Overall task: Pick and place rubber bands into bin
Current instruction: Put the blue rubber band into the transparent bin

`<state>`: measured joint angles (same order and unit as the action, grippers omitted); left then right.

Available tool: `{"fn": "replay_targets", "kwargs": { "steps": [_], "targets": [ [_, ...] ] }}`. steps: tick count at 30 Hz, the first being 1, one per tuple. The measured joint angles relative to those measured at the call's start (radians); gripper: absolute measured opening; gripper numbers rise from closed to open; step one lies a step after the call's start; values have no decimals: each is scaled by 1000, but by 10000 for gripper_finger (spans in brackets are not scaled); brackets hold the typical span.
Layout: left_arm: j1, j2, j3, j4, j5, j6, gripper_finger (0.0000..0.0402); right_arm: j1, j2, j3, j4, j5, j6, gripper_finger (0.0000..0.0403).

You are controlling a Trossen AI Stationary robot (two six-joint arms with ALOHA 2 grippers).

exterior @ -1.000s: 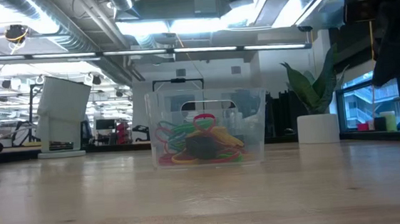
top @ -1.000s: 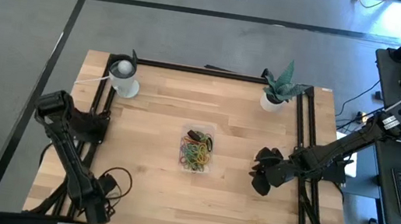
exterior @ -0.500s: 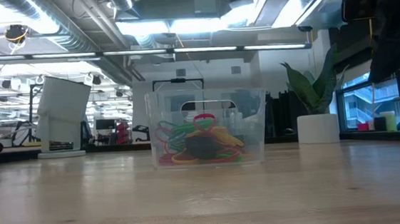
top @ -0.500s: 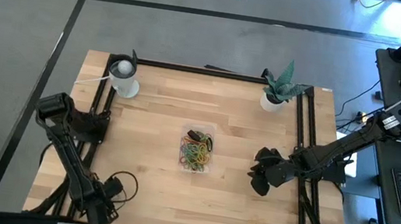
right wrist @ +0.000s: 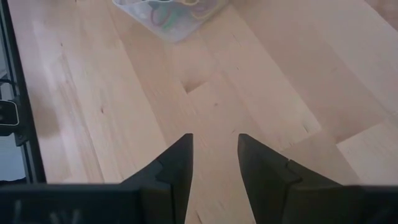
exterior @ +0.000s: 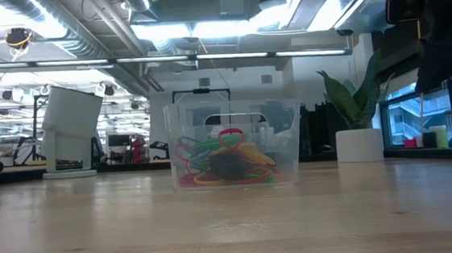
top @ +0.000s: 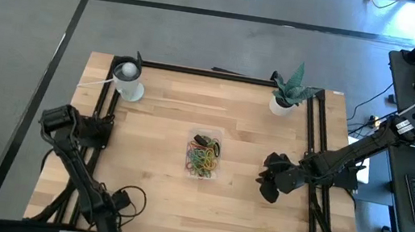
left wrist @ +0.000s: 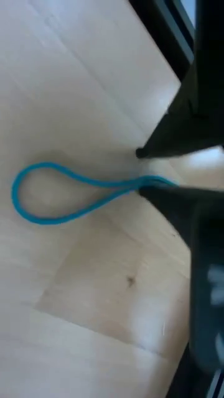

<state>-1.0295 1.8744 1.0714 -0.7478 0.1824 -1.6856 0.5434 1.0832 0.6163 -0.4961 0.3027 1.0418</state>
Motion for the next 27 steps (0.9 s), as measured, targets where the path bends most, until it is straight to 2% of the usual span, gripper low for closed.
{"fn": "replay_targets", "kwargs": {
  "steps": [3, 7, 10, 14, 19, 27],
  "targets": [
    [10, -14, -5, 0, 9, 28, 18, 0, 0, 0, 0, 6, -4, 130],
    [30, -48, -8, -6, 6, 29, 3, 0, 0, 0, 0, 10, -6, 130],
    [54, -92, -8, -14, -91, 17, 2, 0, 0, 0, 0, 10, -7, 130],
    [81, -164, 27, -27, -281, 73, 2, 0, 0, 0, -1, 10, -7, 130],
    [139, -232, 82, -36, -473, 271, 2, 0, 0, 0, -1, 10, -8, 130],
    [320, -303, 142, -41, -612, 649, 2, 0, 0, 0, 49, 61, -4, 130]
  ]
}}
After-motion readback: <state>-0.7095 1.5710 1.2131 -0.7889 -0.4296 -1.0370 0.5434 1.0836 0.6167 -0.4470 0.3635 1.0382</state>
